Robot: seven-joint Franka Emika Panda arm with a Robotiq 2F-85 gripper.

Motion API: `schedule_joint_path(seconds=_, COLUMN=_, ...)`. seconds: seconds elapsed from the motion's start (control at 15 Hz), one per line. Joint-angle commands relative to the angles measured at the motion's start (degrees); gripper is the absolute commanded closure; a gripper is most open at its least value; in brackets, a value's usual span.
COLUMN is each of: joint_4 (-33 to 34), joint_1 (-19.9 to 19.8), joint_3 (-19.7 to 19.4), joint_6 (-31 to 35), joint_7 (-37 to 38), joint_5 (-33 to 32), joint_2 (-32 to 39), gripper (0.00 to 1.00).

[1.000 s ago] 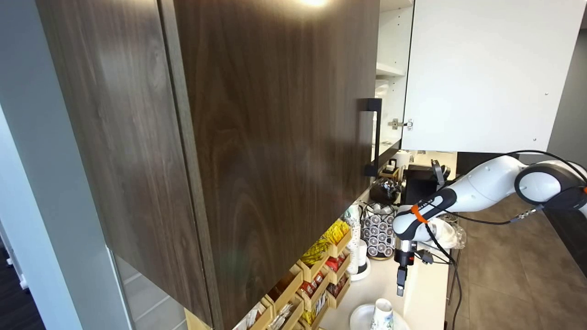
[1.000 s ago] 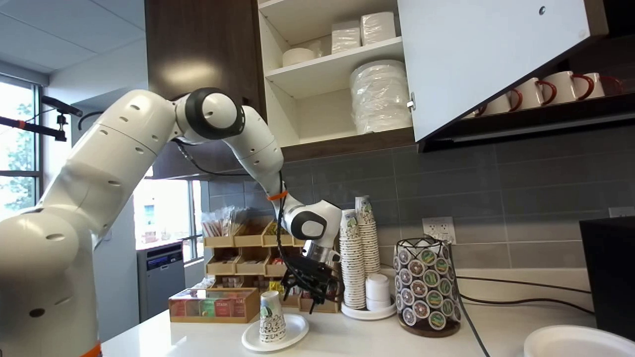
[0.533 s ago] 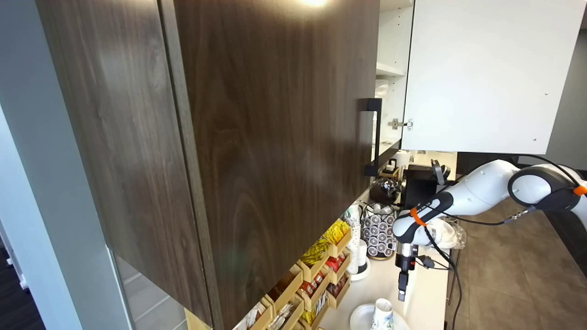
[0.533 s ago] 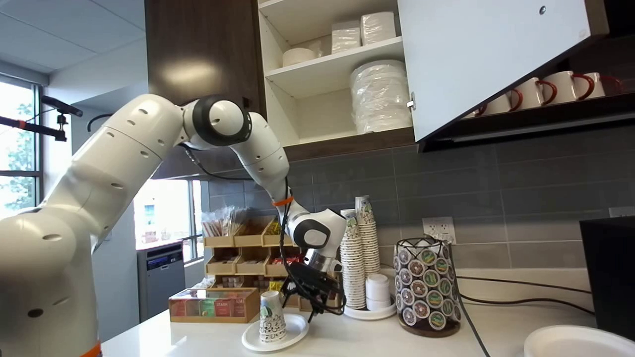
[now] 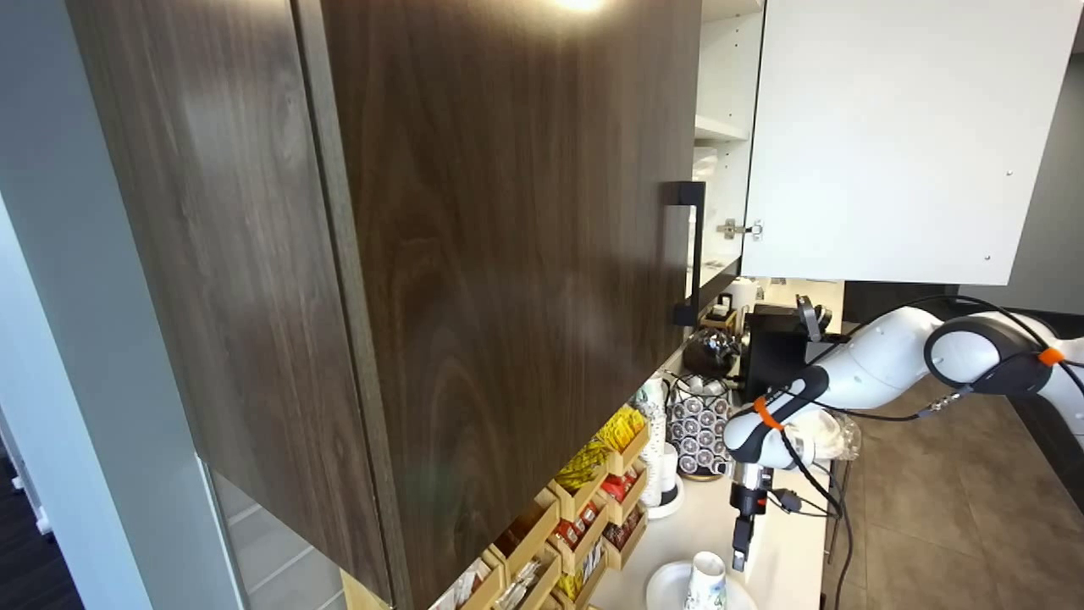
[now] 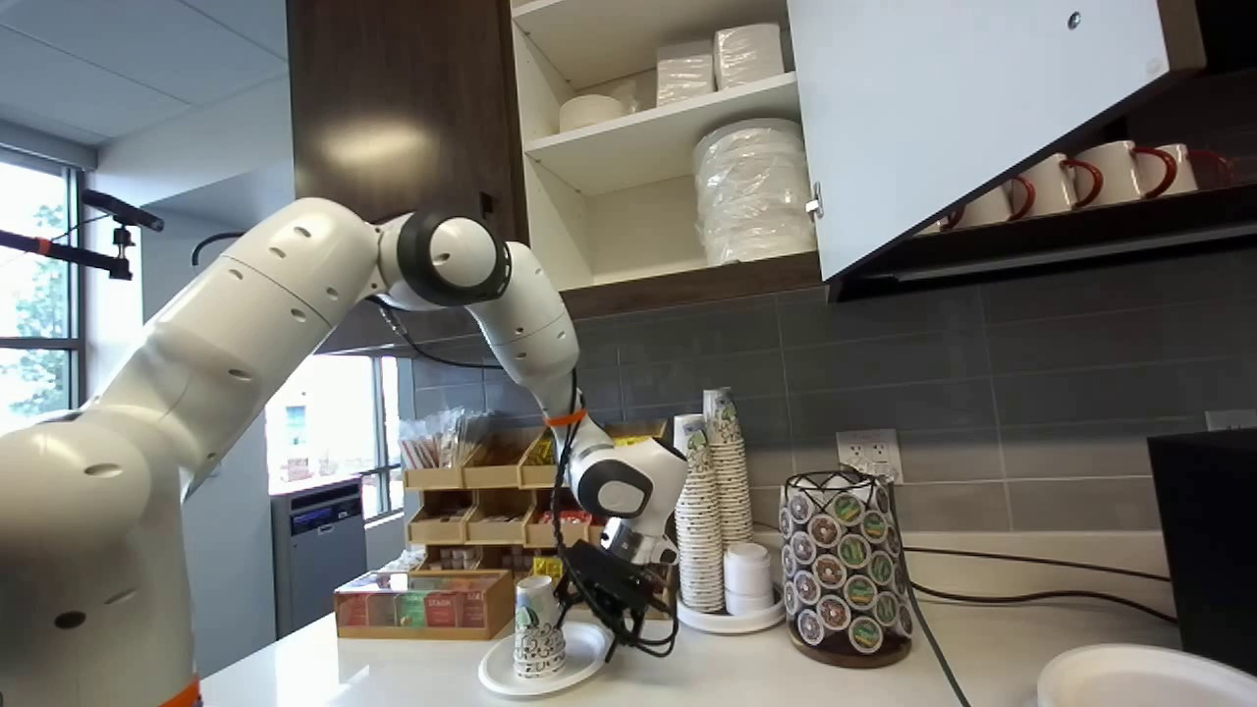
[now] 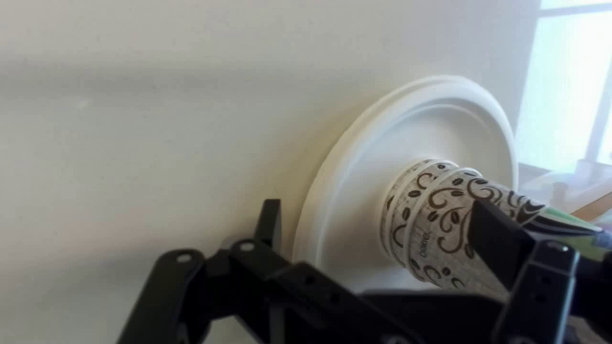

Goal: Stack all the upside down white cups on the kitchen counter together and put them on the white plate, pick up the white plate and put it in the bottom shelf of the open cabinet

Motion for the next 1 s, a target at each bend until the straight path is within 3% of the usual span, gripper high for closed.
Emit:
schedule_joint_path(seconds=0.0, joint_4=0.7, joint_1=-1.7, joint_3=1.8, joint_6=5.6, joint_7=-2.4, joint_5=4.0, joint_2=4.2, gripper=0.0)
schedule_joint_path(seconds=0.27, joint_4=0.5, joint_1=-4.4, joint_3=4.1, joint_6=10.4, joint_7=-3.8, joint_5=6.8, joint_2=6.8, gripper=0.0)
schedule_joint_path(seconds=0.47, joint_4=0.7, joint_1=-6.4, joint_3=5.5, joint_6=11.2, joint_7=-4.3, joint_5=7.9, joint_2=7.9, gripper=0.25)
schedule_joint_path(seconds=0.6, joint_4=0.8, joint_1=-7.3, joint_3=6.0, joint_6=11.2, joint_7=-4.7, joint_5=8.3, joint_2=8.2, gripper=0.35)
schedule_joint_path(seconds=0.73, joint_4=0.9, joint_1=-8.0, joint_3=6.6, joint_6=11.0, joint_7=-5.0, joint_5=8.8, joint_2=8.5, gripper=0.29)
schedule_joint_path(seconds=0.8, joint_4=1.0, joint_1=-8.3, joint_3=6.9, joint_6=10.8, joint_7=-5.1, joint_5=9.0, joint_2=8.7, gripper=0.15)
schedule_joint_path(seconds=0.93, joint_4=1.0, joint_1=-8.6, joint_3=7.5, joint_6=10.4, joint_7=-5.4, joint_5=9.4, joint_2=8.8, gripper=0.01)
